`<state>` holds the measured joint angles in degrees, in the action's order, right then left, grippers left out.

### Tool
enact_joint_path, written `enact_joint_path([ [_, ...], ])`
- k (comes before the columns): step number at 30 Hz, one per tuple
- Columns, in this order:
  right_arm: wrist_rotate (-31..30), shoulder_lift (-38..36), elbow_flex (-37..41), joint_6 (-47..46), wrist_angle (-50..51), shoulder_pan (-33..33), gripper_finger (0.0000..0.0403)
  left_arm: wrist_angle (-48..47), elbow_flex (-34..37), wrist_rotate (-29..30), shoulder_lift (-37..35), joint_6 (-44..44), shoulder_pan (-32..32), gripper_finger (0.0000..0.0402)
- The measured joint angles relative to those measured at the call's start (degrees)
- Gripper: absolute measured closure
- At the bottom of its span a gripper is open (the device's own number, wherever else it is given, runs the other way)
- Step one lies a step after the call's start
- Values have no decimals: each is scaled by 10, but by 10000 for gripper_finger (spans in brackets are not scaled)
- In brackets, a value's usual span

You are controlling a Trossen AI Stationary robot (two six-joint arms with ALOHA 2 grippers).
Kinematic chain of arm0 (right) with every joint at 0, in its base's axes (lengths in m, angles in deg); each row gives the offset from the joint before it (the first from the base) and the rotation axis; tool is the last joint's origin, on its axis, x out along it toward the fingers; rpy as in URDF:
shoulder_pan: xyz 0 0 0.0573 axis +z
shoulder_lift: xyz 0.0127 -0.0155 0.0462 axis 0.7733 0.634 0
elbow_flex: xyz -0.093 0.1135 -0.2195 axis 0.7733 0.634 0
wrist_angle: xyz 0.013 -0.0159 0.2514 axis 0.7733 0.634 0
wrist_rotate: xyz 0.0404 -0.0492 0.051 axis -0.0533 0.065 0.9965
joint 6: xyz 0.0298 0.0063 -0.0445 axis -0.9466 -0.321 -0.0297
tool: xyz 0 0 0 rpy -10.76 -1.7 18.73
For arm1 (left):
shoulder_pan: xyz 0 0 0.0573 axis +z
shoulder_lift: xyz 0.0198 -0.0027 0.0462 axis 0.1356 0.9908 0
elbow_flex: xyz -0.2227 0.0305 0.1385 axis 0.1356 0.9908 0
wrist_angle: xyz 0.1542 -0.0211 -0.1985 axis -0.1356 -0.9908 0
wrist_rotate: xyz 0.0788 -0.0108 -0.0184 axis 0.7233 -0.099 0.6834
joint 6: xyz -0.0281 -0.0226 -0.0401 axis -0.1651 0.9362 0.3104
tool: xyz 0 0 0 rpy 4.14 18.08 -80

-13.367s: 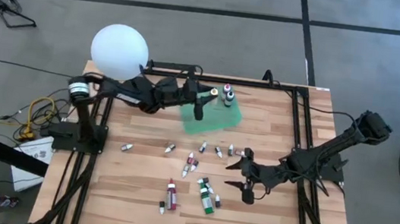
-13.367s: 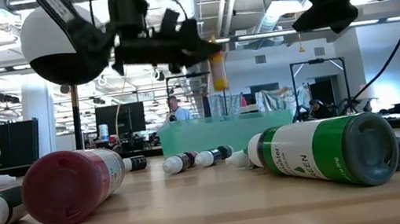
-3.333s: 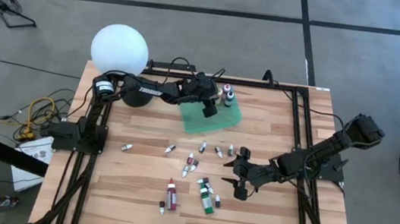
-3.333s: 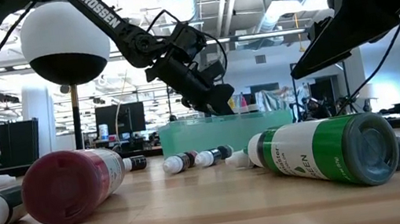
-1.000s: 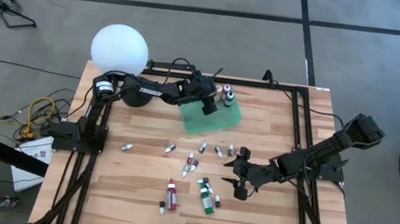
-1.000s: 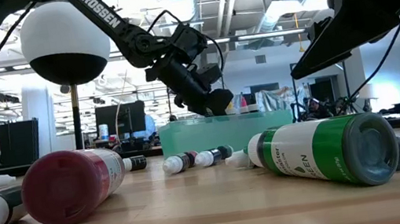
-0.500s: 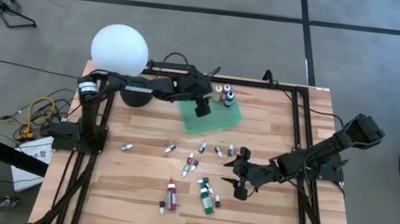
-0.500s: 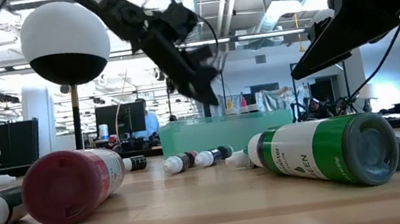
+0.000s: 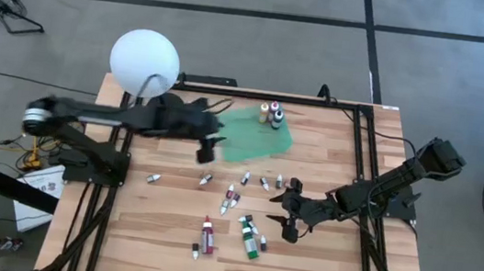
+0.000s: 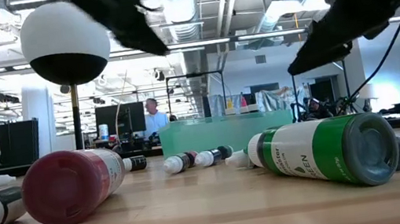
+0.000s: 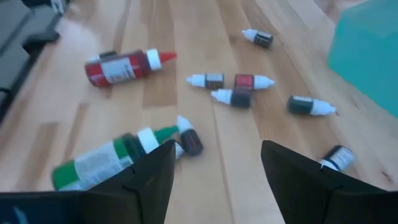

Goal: Pick & Place food coloring
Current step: Put the green food coloring bottle into the green bin

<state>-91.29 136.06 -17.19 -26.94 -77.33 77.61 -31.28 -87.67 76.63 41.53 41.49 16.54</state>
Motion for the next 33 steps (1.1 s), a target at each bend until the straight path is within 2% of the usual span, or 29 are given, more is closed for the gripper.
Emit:
enact_joint_path([
  [7,65,7,-36,-46,-14,-11,173,238,261,-2,-220,52,-83,225],
  [12,104,50,-132,-91,98,-17,173,370,393,-10,-318,61,-138,225],
  [14,108,75,-183,-107,163,-17,173,411,413,-10,-341,39,-152,225],
  [18,122,136,-284,-159,281,-15,173,418,417,-23,-378,13,-165,225],
  [24,174,229,-414,-245,392,-11,173,414,416,-52,-395,-29,-181,225],
  [27,199,267,-467,-280,449,-11,173,412,417,-54,-395,-34,-187,225],
  [33,208,338,-545,-336,532,-17,173,410,417,-55,-395,-35,-190,225],
])
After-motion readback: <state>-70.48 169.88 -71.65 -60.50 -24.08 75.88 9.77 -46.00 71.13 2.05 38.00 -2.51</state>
